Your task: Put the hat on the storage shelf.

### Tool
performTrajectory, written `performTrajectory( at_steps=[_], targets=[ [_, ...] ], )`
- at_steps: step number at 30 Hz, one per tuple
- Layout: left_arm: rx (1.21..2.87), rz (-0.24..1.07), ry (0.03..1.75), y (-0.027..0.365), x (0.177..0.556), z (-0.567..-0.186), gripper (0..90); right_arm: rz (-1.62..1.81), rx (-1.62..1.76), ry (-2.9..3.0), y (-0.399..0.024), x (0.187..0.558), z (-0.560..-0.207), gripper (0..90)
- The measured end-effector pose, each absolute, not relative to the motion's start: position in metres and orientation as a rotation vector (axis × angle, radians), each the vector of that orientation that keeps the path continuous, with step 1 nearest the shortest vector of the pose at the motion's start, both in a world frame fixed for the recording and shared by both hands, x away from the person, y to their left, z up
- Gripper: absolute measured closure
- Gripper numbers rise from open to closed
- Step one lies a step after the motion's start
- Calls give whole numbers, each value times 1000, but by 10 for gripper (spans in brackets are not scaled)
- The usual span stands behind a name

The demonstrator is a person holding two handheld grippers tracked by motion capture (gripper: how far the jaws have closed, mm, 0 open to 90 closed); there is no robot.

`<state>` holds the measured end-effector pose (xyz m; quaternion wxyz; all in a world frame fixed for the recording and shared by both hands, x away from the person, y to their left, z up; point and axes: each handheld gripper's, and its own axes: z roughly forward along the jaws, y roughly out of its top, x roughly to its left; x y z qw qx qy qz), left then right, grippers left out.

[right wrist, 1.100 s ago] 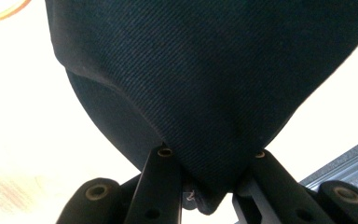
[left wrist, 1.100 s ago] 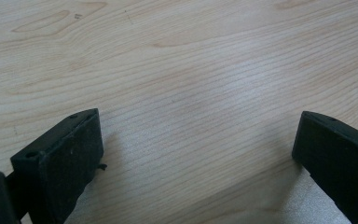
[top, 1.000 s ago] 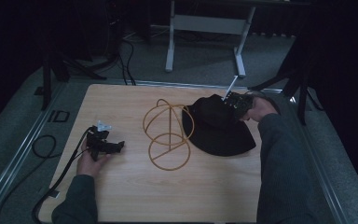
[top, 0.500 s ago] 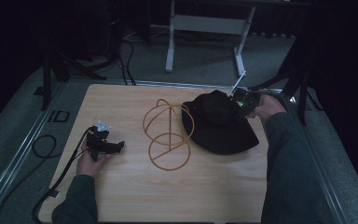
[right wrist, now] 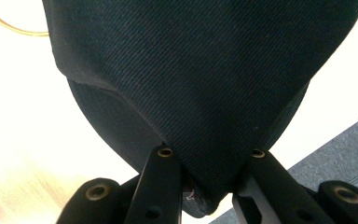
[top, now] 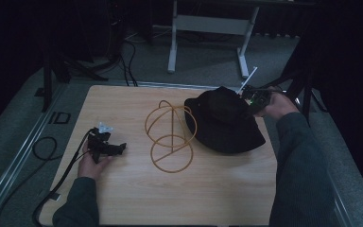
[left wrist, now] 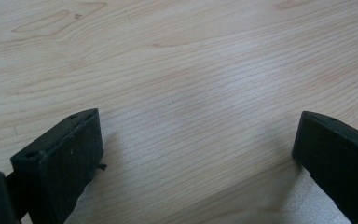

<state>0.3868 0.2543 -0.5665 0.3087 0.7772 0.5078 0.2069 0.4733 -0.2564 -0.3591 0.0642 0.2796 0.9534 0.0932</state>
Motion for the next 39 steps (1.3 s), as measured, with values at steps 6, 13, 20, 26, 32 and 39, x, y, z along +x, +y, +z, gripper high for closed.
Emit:
performTrajectory(
  at_steps=[6, 13, 20, 26, 32, 39],
  targets=[
    [2054, 547, 1342, 254, 387, -566, 20, 295, 842, 2877, -260, 471, -353, 843],
    [2055, 547, 1342, 254, 387, -566, 20, 316, 834, 2874, -263, 470, -348, 843],
    [2054, 546, 1342, 254, 387, -566, 20, 359, 818, 2860, -268, 465, -340, 843],
    [2056, 545, 1342, 254, 387, -566, 20, 399, 801, 2849, -272, 461, -336, 843],
    [2055, 546, 1342, 254, 387, -566, 20, 456, 777, 2832, -277, 456, -332, 843],
    [2054, 546, 1342, 254, 387, -566, 20, 541, 768, 2804, -286, 451, -333, 844]
  ],
)
